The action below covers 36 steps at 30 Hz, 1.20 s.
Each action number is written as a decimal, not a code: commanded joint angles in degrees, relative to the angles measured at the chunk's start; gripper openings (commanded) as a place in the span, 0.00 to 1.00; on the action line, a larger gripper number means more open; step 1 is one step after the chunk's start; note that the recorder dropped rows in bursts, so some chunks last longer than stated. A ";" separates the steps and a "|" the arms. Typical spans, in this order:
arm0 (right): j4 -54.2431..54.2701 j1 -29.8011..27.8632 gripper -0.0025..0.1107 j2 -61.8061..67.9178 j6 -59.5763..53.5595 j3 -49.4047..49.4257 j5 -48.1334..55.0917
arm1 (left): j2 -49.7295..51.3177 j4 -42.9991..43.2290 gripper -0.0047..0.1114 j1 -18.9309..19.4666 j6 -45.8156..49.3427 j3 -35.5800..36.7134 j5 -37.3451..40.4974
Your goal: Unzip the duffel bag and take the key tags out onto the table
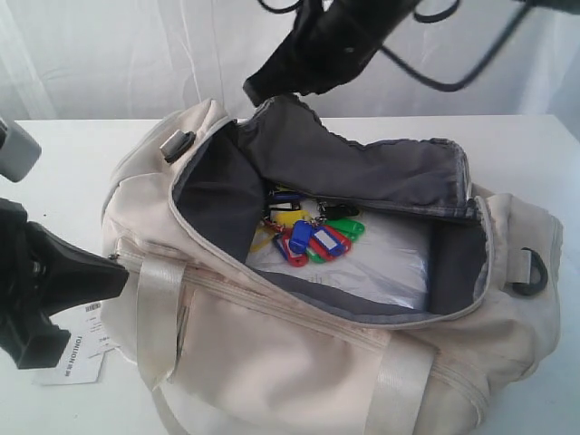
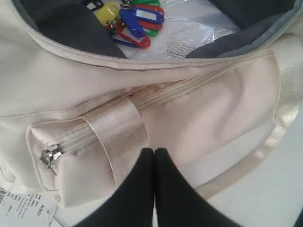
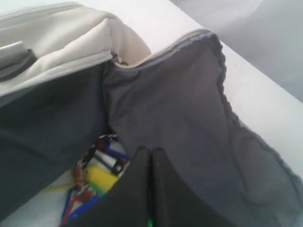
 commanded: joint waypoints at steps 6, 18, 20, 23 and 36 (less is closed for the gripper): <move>1.35 0.07 0.02 -37.34 6.39 29.49 1.60 | -0.29 -1.33 0.04 -0.04 3.14 -0.09 1.43; -2.72 0.07 0.02 -70.29 6.27 42.66 3.64 | 2.36 -8.83 0.04 -0.04 3.22 -13.07 10.51; -2.72 0.07 0.02 -72.90 6.27 43.74 1.44 | 5.11 -8.83 0.04 -0.04 1.82 -17.27 12.89; -2.72 0.07 0.02 -74.86 6.27 45.87 -0.35 | 11.94 -7.56 0.04 -1.16 -0.38 -24.00 16.15; -10.08 0.07 0.02 -75.26 8.24 57.01 -5.58 | 48.85 33.04 0.04 -18.32 -24.23 -55.28 20.48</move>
